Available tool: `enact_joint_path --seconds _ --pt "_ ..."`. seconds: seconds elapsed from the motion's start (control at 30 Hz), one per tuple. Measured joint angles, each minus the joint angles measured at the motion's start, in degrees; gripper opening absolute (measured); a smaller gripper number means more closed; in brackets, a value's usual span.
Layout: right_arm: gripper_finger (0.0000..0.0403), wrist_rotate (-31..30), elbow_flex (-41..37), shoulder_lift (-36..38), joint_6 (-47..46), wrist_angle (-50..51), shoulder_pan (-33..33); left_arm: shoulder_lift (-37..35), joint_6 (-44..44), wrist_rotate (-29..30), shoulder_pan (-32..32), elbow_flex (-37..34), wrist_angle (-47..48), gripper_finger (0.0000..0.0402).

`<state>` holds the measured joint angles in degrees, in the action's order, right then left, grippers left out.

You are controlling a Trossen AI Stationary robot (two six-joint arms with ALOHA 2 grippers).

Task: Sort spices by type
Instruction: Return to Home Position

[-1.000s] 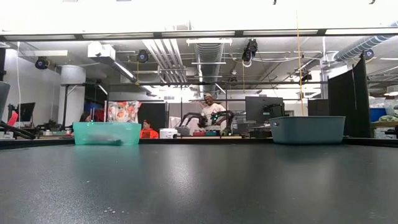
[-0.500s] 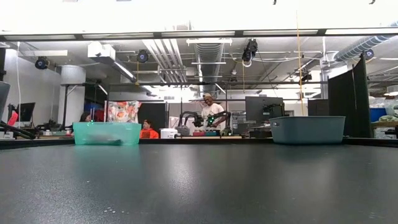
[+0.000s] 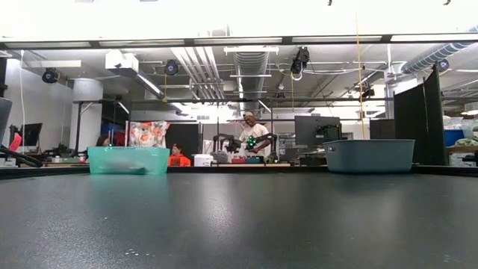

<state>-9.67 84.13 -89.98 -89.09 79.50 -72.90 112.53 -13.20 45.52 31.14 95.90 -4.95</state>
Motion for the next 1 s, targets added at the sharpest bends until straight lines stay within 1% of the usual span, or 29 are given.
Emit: enact_joint_path --seconds 0.03,0.07,0.1,0.17,0.2,0.27,0.3,0.33,0.4,0.43,0.53,0.63,0.7,0.77,0.87,0.93,1.0 --pt "0.0326 -1.8 1.1 0.1 -0.2 0.8 0.2 0.0 3.7 -0.1 0.0 0.0 0.4 0.0233" --pt "0.0324 -3.9 2.2 0.2 -0.4 1.4 0.5 0.0 5.6 -0.7 0.2 0.0 0.7 0.0233" --pt "0.0322 -6.4 3.3 0.3 -0.3 1.7 0.7 0.0 5.6 -2.7 0.2 0.0 1.1 0.0233" --pt "0.0317 -10.4 5.7 0.4 -0.4 3.2 1.4 -0.1 4.8 -8.8 0.4 0.0 1.7 0.0233" --pt "0.0314 -11.7 7.0 0.4 -0.9 4.4 1.7 -0.5 4.4 -12.7 0.5 -0.1 2.3 0.0233" --pt "0.0309 -15.3 9.2 0.5 -0.7 6.2 1.9 -1.8 2.2 -22.9 0.9 -0.1 3.3 0.0233" --pt "0.0306 -19.3 10.1 0.5 1.0 6.1 1.9 -2.7 0.3 -27.8 1.0 -0.1 3.5 0.0233" --pt "0.0304 -24.6 10.8 0.5 3.7 5.8 1.8 -3.6 -1.2 -32.0 0.8 -0.1 3.5 0.0233" --pt "0.0301 -35.4 11.9 0.5 11.9 4.1 2.6 -4.8 -2.8 -36.8 -0.7 -0.1 3.4 0.0233" --pt "0.0299 -39.1 12.2 0.5 17.0 2.2 3.9 -5.2 -2.9 -37.7 -2.0 -0.1 3.5 0.0233" --pt "0.0297 -46.8 12.2 0.4 35.8 -7.8 9.5 -5.9 -2.5 -41.0 -7.5 -0.3 5.8 0.0233" --pt "0.0299 -51.9 9.9 0.4 59.0 -23.2 14.6 -7.9 -0.1 -47.9 -11.6 -0.6 8.5 0.0233" --pt "0.0301 -51.8 7.5 0.5 74.3 -34.5 17.8 -9.9 0.0 -53.0 -12.9 -0.8 7.6 0.0233" --pt "0.03 -48.2 5.5 0.5 84.7 -42.8 21.0 -12.2 -1.4 -55.5 -13.4 -1.4 7.6 0.0233" --pt "0.0294 -37.5 2.2 1.6 93.9 -52.7 26.6 -16.6 -3.0 -54.8 -13.4 -5.4 8.0 0.0233" --pt "0.0287 -31.4 -1.0 2.7 98.7 -58.8 29.9 -20.9 -3.0 -53.3 -13.4 -10.3 7.0 0.0233" --pt "0.0279 -27.3 -4.5 4.1 102.2 -64.6 32.4 -26.2 -1.6 -50.4 -13.3 -16.9 3.2 0.0233"
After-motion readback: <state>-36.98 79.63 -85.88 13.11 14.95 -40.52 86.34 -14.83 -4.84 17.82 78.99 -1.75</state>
